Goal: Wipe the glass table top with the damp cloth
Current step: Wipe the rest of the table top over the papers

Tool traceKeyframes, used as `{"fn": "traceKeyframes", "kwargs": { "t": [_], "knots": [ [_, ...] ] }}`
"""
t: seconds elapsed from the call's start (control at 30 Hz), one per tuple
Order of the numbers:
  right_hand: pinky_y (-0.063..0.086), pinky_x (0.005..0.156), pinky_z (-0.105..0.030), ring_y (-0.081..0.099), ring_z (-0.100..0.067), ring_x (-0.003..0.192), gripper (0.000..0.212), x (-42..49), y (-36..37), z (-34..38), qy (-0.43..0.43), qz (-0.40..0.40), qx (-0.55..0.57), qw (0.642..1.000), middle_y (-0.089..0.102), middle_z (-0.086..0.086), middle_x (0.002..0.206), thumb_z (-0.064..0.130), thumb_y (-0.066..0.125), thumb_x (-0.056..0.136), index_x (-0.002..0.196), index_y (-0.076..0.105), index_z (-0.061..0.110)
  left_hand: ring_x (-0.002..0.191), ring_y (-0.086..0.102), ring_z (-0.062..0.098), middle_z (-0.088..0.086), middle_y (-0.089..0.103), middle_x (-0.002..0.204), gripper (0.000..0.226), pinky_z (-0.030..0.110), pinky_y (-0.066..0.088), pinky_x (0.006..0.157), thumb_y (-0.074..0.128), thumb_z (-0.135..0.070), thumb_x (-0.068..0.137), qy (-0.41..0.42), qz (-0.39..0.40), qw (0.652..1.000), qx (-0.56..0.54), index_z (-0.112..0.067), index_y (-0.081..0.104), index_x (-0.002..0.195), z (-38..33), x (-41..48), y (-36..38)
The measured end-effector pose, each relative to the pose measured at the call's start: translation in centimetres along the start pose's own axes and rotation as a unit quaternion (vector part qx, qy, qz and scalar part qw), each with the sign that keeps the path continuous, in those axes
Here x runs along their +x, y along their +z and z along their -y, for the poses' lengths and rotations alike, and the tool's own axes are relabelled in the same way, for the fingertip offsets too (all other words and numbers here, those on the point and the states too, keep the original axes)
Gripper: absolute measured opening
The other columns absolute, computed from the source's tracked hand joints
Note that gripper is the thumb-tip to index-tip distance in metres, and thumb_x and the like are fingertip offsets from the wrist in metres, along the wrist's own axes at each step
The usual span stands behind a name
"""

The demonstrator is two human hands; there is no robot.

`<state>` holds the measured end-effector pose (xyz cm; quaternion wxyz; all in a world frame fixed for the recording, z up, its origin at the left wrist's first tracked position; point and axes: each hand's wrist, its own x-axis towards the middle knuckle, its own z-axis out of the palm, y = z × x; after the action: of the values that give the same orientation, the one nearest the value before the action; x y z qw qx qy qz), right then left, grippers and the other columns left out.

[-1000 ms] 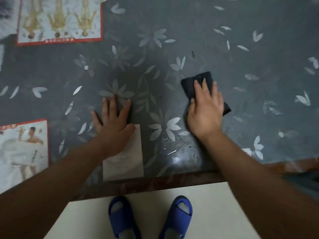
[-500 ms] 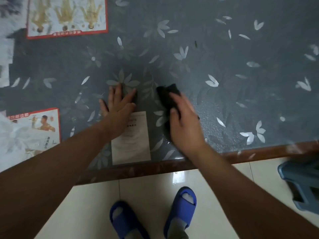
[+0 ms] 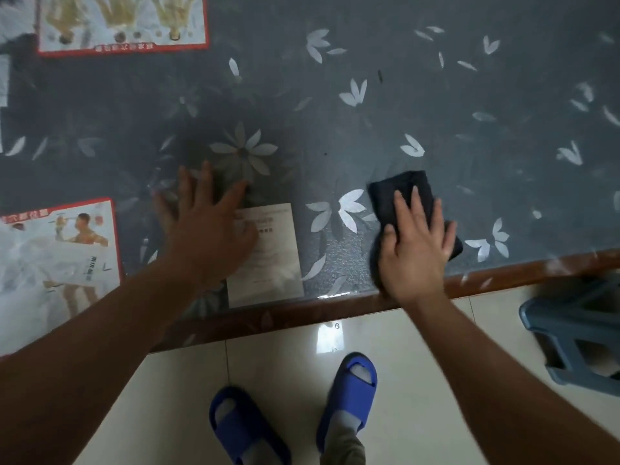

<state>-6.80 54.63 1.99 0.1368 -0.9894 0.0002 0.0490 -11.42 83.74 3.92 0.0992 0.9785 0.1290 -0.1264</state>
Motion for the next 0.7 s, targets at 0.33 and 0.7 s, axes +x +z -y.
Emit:
{"fn": "traceKeyframes", "kwargs": {
  "t": [0.33, 0.7],
  "knots": [
    [0.022, 0.116, -0.063, 0.029, -0.038, 0.145, 0.064, 0.5, -1.2, -2.5, -0.076, -0.007, -0.016, 0.997, 0.044, -0.014, 0.152, 0.028, 0.032, 0.087, 0.151, 0.038, 0.018, 0.148, -0.022, 0.027, -0.007, -0.018, 0.163, 0.063, 0.066, -0.013, 0.111, 0.022, -0.066, 0.094, 0.002, 0.007, 1.000, -0.026, -0.057, -0.011, 0.147, 2.5, -1.7, 2.1],
    [0.012, 0.121, -0.055, 0.015, -0.029, 0.152, 0.070, -8.0, 5.1, 15.9, -0.366, 0.086, 0.006, 0.927, 0.032, 0.003, 0.161, 0.035, 0.050, 0.091, 0.156, 0.026, 0.021, 0.140, 0.031, 0.022, -0.005, 0.038, 0.154, 0.053, 0.047, 0.017, 0.110, 0.026, -0.041, 0.095, 0.001, -0.080, 0.982, -0.170, -0.034, 0.037, 0.145, 6.2, -1.0, -1.7]
  ]
}}
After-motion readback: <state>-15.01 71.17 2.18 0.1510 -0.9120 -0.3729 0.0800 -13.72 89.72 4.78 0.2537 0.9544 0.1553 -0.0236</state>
